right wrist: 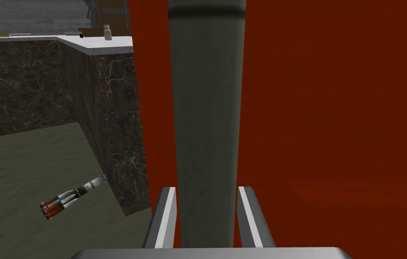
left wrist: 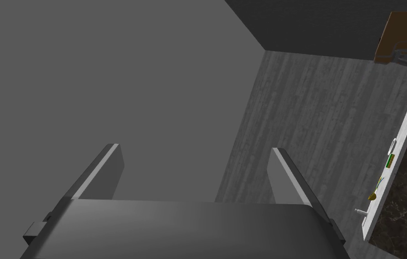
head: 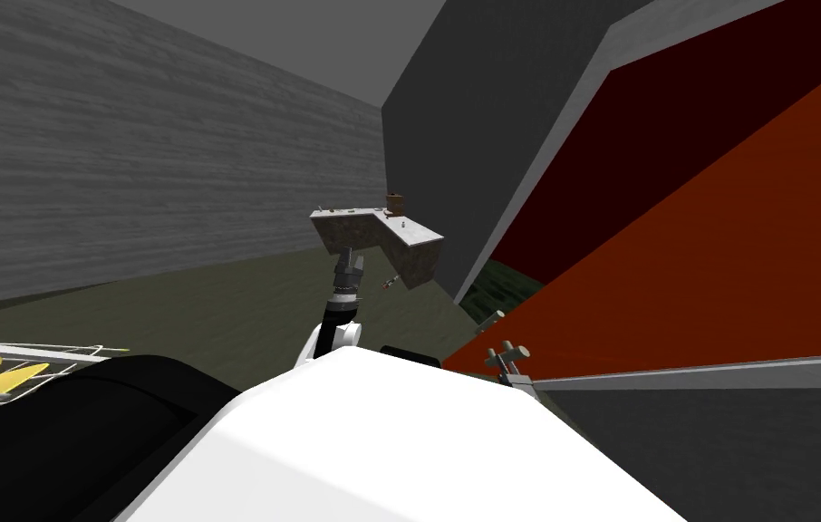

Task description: Pull the door open

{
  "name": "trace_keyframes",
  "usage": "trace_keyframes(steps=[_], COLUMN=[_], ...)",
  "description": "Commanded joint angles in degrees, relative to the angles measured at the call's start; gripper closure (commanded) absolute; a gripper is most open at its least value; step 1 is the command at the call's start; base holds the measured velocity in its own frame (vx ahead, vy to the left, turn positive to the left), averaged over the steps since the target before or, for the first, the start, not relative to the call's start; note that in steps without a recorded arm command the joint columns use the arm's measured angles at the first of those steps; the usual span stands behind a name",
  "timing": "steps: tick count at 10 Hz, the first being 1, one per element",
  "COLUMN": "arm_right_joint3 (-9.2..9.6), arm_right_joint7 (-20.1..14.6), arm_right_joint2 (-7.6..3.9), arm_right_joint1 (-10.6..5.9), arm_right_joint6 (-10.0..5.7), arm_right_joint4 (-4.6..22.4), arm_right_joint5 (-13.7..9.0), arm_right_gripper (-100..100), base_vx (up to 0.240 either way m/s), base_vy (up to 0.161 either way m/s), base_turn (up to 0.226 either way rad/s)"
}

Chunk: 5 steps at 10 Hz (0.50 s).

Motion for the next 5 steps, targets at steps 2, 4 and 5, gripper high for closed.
trace_keyframes(steps=[2, 4, 5], arm_right_joint3=[0.36, 0.64, 0.72], arm_right_joint7=[-0.31, -0.59, -0.65], arm_right_joint2=[-0.17, -0.35, -0.4], arm_right_joint1=[-0.16, -0.4, -0.47], arm_right_joint6=[-0.75, -1.41, -1.57], arm_right_joint4=[0.75, 1.38, 1.55], arm_right_joint5=[0.3, 0.55, 0.61], arm_right_gripper=[100, 100, 100], base_vx=[-0.166, -0.19, -0.186], base_vy=[-0.072, -0.058, -0.074], base_turn=[0.122, 0.133, 0.112])
